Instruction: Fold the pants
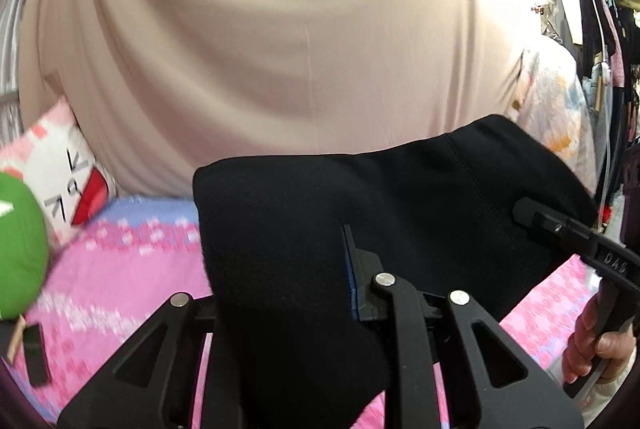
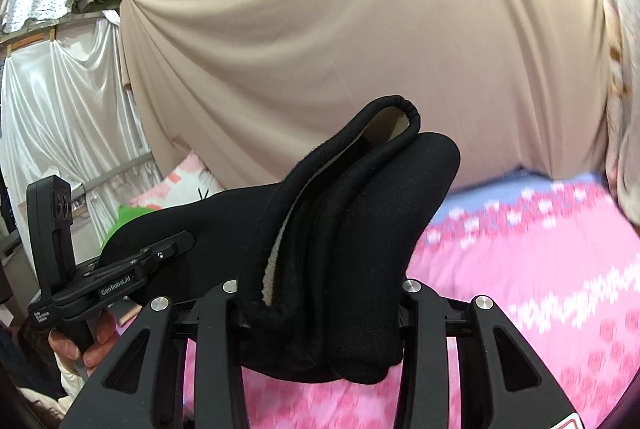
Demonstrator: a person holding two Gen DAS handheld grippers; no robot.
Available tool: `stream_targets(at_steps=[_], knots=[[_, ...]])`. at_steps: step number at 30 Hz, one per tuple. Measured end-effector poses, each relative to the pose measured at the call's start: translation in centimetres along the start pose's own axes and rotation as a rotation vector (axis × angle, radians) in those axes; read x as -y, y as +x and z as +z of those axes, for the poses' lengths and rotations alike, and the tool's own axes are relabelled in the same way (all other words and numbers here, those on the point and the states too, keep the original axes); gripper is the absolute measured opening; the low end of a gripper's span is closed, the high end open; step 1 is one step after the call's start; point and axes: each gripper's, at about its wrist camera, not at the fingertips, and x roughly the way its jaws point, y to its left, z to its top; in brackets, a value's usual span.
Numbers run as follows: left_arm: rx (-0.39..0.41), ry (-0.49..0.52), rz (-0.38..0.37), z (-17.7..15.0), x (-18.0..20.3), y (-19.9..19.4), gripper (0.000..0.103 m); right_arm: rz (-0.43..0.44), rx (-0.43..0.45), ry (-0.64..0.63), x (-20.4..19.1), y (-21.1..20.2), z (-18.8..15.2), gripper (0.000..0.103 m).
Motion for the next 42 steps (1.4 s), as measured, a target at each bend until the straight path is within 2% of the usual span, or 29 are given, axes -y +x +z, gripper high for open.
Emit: stream_targets(at_steps=[4,9,14,18,29,38,40,42], knots=[[0.018,0.02,0.036,2.0,-0.3,2.7,0.02,0.001,0.038,0.003,0.8,2.4,2.1,0.036],[0.01,0.029,0.079,3.9,-1.1,7.9,0.02,-0.015,0.054,-0.008,2.1,6.9,4.0,0.036],[-0.01,0.017,0.103,4.7,-2.1,13.4,0.02,-0.035,0.047,0.006,4.2,11.6,4.3,0.036],[-0.028,0.048,0.132,4.5,-2.3,17.8,0.02,-0.047,0.037,0.02,6.5,15.6,3.8,0.036],[-0.12,0.056,0.159,2.1,-3.1,27.5,0.02,-0.077,-0.031,0.086,12.0,23.6,1.1,0.036],[-0.205,0.05,0.13,-1.8,-4.3,33.6,0.02,-0.121,-0.129,0.122,15.8,28.2,-2.2,0.036],[-0.239,0.046,0.113,-3.5,-4.7,35.5,0.021,-0.146,-0.182,0.137,17.2,29.6,-3.3,0.038],[-0.256,0.039,0.119,-5.0,-5.0,36.8,0.024,-0.174,-0.281,0.19,19.3,31.5,-4.8,0.044]])
